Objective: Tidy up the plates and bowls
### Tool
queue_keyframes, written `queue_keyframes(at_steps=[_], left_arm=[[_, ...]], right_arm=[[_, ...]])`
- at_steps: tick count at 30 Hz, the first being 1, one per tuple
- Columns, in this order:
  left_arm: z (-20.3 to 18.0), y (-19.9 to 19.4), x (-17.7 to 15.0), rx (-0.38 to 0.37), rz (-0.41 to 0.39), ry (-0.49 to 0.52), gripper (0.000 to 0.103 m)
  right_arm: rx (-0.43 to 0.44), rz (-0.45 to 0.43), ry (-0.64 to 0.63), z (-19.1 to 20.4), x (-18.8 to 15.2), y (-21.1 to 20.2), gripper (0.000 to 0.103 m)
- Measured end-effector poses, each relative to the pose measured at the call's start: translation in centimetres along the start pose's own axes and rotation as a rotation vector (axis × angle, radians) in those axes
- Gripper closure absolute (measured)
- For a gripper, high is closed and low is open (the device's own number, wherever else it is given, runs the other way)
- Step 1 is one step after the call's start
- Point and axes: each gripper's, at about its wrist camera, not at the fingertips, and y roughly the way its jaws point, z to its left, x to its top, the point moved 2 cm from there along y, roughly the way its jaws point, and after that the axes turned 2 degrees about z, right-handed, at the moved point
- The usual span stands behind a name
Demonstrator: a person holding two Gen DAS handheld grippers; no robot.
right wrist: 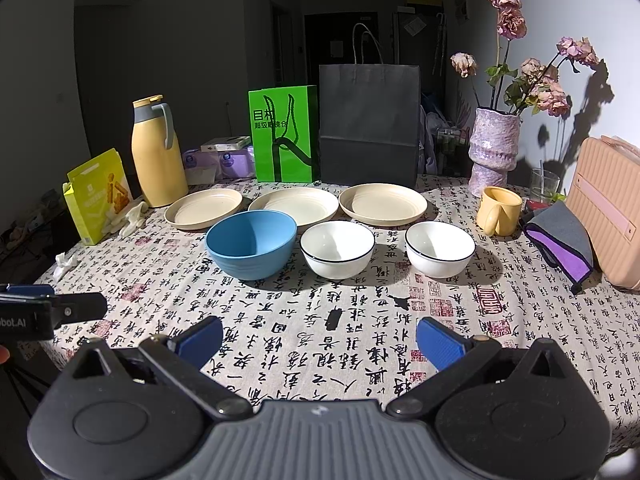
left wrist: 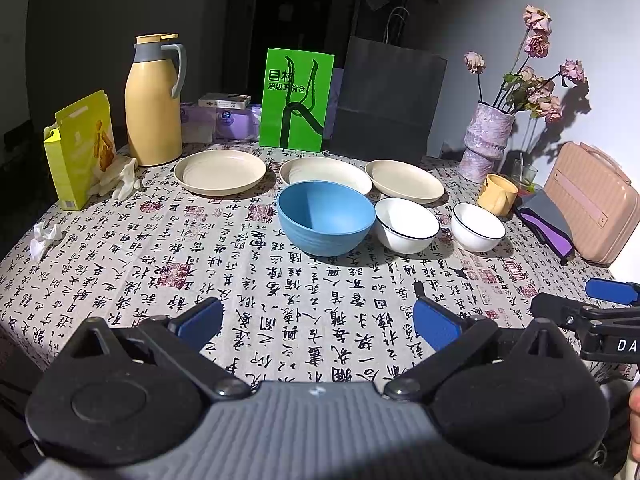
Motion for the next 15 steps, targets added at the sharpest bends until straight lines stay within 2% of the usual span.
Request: queue_keyframes(at_steps=[15], left_arm=[[0.00, -0.01, 0.14, 0.001, -0.003, 0.002, 0.000]], right_arm=[[0.000, 0.000, -0.001, -0.02, 0.00, 0.00, 0.000]])
